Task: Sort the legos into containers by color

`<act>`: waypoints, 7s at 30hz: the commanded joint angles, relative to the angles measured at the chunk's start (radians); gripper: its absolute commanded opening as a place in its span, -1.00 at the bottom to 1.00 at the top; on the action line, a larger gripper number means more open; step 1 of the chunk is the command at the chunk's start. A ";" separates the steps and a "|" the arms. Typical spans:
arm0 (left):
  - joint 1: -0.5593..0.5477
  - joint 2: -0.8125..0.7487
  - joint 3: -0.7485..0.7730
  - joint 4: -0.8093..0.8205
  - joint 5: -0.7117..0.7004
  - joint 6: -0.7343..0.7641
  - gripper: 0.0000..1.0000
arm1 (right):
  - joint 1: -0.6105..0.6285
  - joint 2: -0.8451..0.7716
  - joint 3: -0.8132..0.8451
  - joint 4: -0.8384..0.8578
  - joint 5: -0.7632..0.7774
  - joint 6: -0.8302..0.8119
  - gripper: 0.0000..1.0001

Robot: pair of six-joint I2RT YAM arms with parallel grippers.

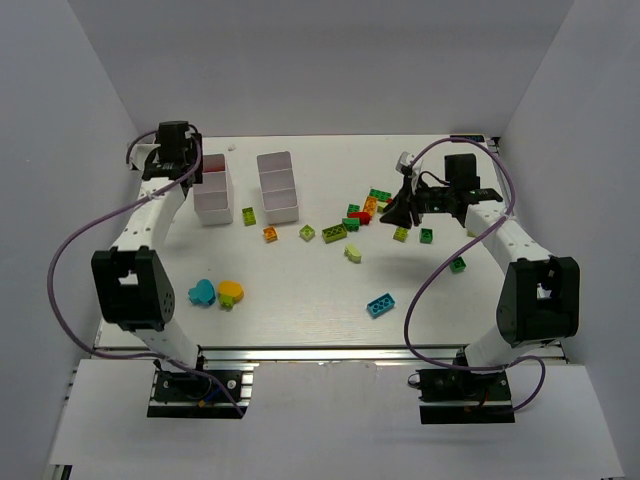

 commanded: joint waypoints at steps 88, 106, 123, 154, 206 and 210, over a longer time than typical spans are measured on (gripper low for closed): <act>-0.448 -0.249 -0.700 1.048 0.892 0.378 0.63 | 0.329 0.030 0.144 0.077 0.380 0.028 -1.00; -0.458 -0.255 -0.707 0.982 0.864 0.421 0.55 | 0.387 -0.005 0.119 0.109 0.405 0.023 -1.00; -0.458 -0.241 -0.712 1.014 0.862 0.418 -0.37 | 0.390 -0.016 0.107 0.117 0.391 0.037 -1.00; -0.340 -0.079 -0.186 0.073 0.303 0.882 -0.93 | 0.263 0.016 0.100 0.290 0.600 0.238 -1.00; -0.426 -0.038 -0.100 0.175 0.253 0.919 0.27 | 0.263 0.008 0.127 0.102 0.269 0.038 -1.00; -0.425 -0.132 -0.233 0.351 0.564 0.841 0.42 | 0.278 -0.018 0.074 0.074 0.189 -0.131 -1.00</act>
